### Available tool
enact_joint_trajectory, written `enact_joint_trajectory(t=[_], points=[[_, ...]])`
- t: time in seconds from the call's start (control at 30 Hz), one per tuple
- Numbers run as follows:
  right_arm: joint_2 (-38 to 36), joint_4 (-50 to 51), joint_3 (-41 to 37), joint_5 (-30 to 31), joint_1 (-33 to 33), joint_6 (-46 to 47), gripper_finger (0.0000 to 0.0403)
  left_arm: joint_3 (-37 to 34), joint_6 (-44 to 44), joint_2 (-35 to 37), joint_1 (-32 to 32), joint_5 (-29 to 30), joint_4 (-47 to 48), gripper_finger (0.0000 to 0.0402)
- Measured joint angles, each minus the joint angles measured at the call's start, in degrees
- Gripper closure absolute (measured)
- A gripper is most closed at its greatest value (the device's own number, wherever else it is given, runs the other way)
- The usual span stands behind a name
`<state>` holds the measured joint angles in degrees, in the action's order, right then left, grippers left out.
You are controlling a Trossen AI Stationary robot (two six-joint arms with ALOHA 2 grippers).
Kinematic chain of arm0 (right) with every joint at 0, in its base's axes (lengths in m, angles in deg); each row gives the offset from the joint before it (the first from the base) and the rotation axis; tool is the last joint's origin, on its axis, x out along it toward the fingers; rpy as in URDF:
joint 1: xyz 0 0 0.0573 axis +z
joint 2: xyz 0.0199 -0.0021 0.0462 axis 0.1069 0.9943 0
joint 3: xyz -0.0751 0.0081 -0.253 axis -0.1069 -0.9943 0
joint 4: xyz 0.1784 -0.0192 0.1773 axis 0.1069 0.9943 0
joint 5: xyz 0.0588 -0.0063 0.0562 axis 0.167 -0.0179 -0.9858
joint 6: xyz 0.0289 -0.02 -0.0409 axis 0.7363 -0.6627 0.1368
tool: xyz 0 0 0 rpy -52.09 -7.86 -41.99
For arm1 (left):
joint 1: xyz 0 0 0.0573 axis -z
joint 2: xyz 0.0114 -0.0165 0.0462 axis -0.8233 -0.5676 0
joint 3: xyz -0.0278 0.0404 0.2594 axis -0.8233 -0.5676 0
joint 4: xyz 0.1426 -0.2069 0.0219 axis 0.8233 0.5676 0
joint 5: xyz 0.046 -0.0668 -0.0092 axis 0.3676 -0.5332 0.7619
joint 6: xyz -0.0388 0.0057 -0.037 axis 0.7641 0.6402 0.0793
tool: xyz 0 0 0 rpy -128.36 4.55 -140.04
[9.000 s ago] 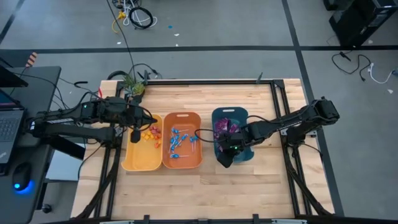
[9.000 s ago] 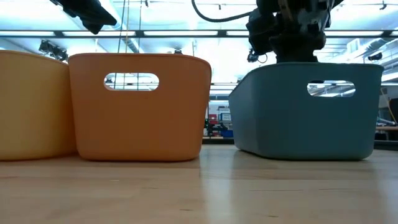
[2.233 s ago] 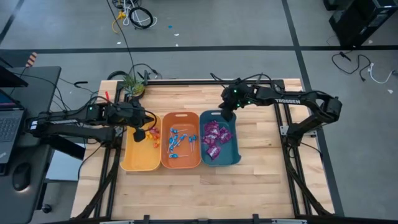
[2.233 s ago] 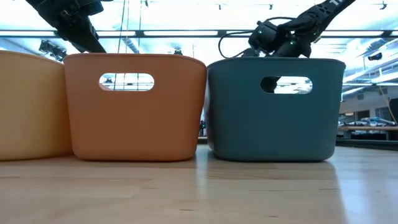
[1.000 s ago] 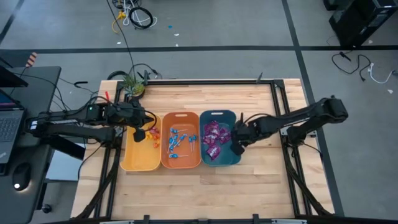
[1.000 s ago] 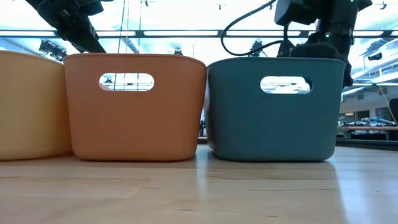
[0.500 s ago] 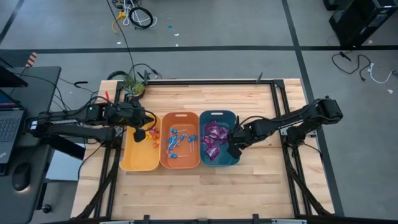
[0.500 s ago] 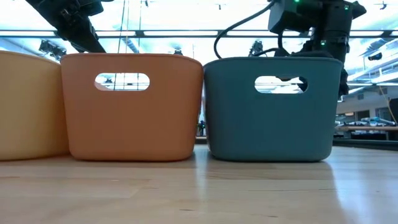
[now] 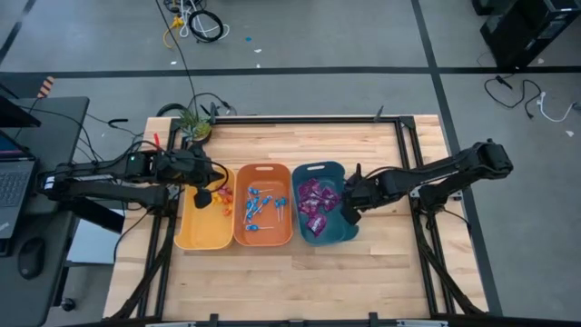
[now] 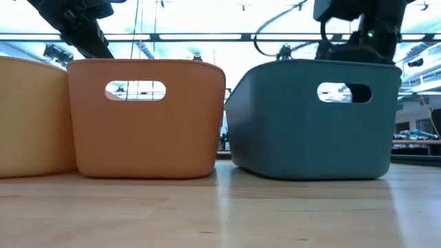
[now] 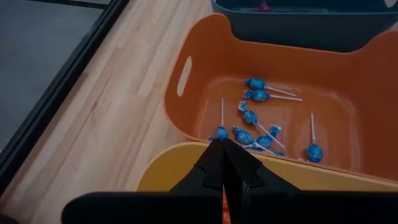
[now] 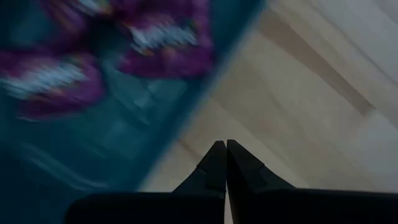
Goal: Sort candy
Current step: Move the blue bin beside the orange bin
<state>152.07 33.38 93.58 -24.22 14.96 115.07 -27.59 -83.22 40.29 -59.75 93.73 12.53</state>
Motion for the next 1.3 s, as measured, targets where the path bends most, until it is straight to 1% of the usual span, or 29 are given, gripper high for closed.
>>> enact_joint_trajectory(t=[0.13, 0.33, 0.5, 0.6, 0.87, 0.97, 1.07, 1.17, 1.23, 1.3], points=[[-0.9, -4.6, 0.0, 0.2, 0.5, 0.0, 0.0403, 0.0, 0.0, 0.0, 0.0, 0.0, 0.4, 0.0401], [1.6, -6.6, 0.1, 1.4, 1.4, 1.4, 0.0403, 0.0, 0.2, 0.0, 0.0, 0.0, 0.5, 0.0401], [2.8, -13.4, 0.1, 1.3, 2.0, -0.2, 0.0403, 0.0, 0.2, 0.0, 0.0, 0.0, 0.6, 0.0401], [2.6, -15.2, 0.1, 1.3, 2.1, -0.3, 0.0403, 0.0, 0.2, 0.0, 0.0, -0.1, 0.5, 0.0401], [2.6, -13.2, 0.0, 0.7, 2.0, 0.1, 0.0403, 0.0, 0.3, 0.0, 0.0, -0.1, 0.6, 0.0401], [2.6, -8.8, 1.1, 0.7, 2.2, 0.7, 0.0403, 0.0, 1.2, 0.0, 0.0, -1.3, 1.0, 0.0401], [2.6, -2.0, 3.9, 1.6, 3.1, 2.1, 0.0403, 0.0, 1.4, 0.0, 0.0, -4.2, 1.7, 0.0401], [2.6, 4.1, 7.6, 3.7, 4.9, 3.7, 0.0403, 0.0, 1.9, 0.0, 0.0, -5.6, 3.0, 0.0401], [2.6, 5.0, 10.0, 5.3, 6.5, 4.2, 0.0403, 0.0, 2.9, 0.0, 0.0, -5.6, 4.3, 0.0401], [2.6, 3.9, 11.8, 6.1, 8.5, 3.8, 0.0403, 0.0, 3.5, 0.0, 0.0, -5.6, 6.8, 0.0401]])
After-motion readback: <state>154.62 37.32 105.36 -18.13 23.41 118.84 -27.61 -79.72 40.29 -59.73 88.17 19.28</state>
